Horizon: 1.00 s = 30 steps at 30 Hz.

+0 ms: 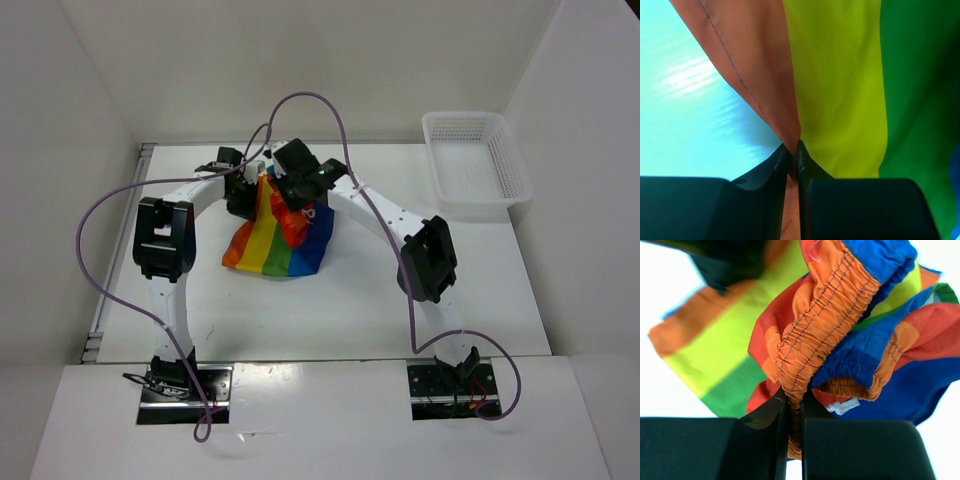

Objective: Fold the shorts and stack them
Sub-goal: Fold the shorts

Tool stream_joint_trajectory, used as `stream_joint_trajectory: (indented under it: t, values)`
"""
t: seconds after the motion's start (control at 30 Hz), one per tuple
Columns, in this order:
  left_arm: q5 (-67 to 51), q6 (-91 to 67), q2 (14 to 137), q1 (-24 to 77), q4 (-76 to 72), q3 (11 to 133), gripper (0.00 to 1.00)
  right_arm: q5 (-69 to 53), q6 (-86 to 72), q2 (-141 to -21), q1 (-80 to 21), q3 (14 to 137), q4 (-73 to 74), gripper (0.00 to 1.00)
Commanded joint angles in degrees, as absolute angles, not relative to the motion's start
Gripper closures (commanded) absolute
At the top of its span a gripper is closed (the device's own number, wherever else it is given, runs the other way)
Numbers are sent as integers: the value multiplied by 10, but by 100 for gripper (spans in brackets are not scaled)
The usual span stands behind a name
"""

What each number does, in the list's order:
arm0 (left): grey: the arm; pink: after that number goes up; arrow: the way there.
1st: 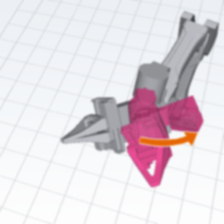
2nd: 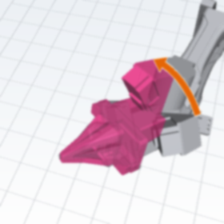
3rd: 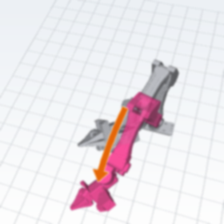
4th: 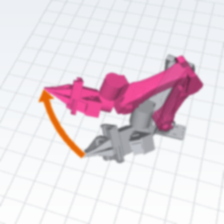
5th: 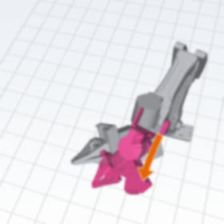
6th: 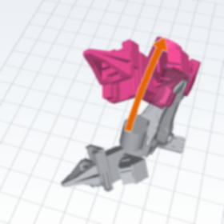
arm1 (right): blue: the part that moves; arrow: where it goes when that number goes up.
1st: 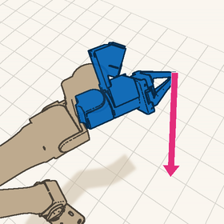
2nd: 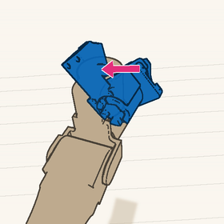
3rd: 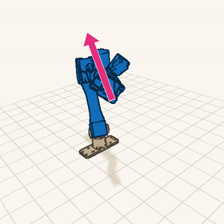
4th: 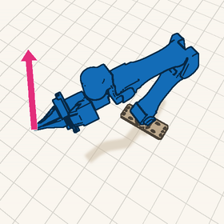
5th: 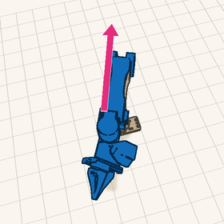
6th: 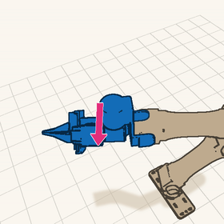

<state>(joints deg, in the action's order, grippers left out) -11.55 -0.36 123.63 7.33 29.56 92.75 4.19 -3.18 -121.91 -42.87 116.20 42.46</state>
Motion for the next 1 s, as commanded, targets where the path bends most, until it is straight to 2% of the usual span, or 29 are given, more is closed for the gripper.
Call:
stream_joint_trajectory:
  t: [0.0,0.17,0.2,0.27,0.3,0.37,0.4,0.43,0.47,0.53,0.73,0.87,0.97]
  values:
    - [-134,0,1276,69,318,933,82,44,-50,-1256,-461,1216,394,97]
    - [-124,0,1265,64,313,927,82,57,-63,-1304,-467,1255,388,88]
    - [-124,0,1265,64,313,927,82,57,-63,-1304,-473,1261,388,74]
    - [-112,0,1265,59,313,927,81,70,-55,-1310,-490,1279,376,55]
    - [-106,0,1265,54,313,927,77,77,-50,-1310,-490,1288,376,39]
    - [-92,0,1265,40,313,932,66,63,-34,-1310,-497,1294,371,25]
    - [-92,0,1265,33,313,933,62,36,-26,-1304,-497,1302,371,15]
    - [-77,0,1265,19,313,933,52,30,-19,-1294,-503,1302,366,11]
    - [-69,0,1260,12,318,939,48,30,-5,-1288,-503,1307,366,8]
    - [-69,0,1253,-11,325,947,43,7,2,-1266,-510,1314,366,5]
    - [-69,0,1197,-36,354,974,28,-8,36,-1195,-510,1302,354,7]
    - [-77,0,1131,-36,379,984,23,78,72,-1130,-510,1157,328,17]
    - [-155,0,1079,-18,421,985,23,132,100,-1067,-510,1028,302,18]
